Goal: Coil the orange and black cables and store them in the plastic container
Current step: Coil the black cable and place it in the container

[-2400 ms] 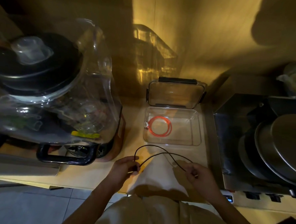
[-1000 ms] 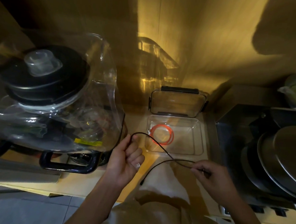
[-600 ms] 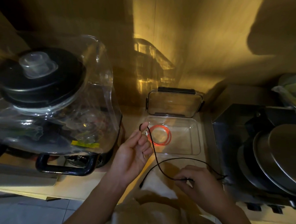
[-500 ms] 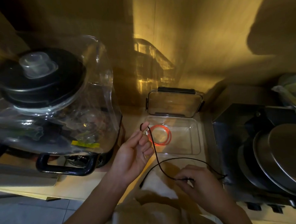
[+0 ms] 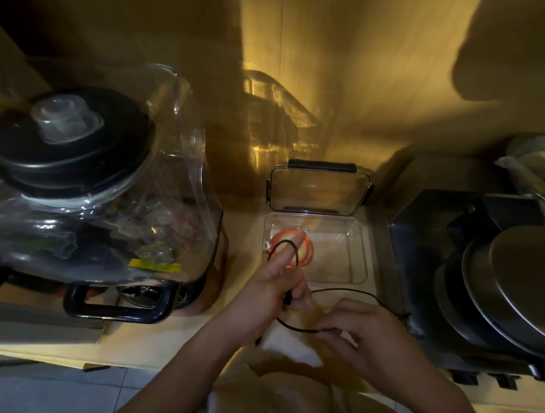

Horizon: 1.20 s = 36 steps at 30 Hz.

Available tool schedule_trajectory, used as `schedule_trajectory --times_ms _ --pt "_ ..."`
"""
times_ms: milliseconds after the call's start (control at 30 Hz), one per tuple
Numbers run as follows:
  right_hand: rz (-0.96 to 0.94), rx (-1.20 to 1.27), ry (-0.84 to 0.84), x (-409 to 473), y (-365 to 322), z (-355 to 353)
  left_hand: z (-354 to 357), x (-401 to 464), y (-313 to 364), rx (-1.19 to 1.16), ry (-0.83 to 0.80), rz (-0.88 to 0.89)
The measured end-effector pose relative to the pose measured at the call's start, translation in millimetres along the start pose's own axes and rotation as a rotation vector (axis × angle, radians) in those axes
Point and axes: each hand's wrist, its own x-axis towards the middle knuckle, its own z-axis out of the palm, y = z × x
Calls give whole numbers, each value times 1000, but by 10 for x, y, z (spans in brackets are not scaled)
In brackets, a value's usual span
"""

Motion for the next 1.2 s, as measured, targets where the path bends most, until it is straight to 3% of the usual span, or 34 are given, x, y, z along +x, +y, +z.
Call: schedule_trajectory --times_ms 167,433,600,833,1033,1200 --pt "-16 4 85 22 -8 -46 36 -36 -69 333 -96 -75" --pt "17 -65 199 18 67 -240 -47 -87 -12 534 -142 -153" --pt "-2 6 328 24 134 -342 -96 -137 92 338 -172 -107" --pt "-21 77 460 52 145 -391 -184 -146 130 245 -130 -61" --pt "30 137 574 104 125 -447 -317 -77 91 -433 -157 -152" --pt "109 197 633 94 153 -481 -319 -81 120 -741 -290 -177"
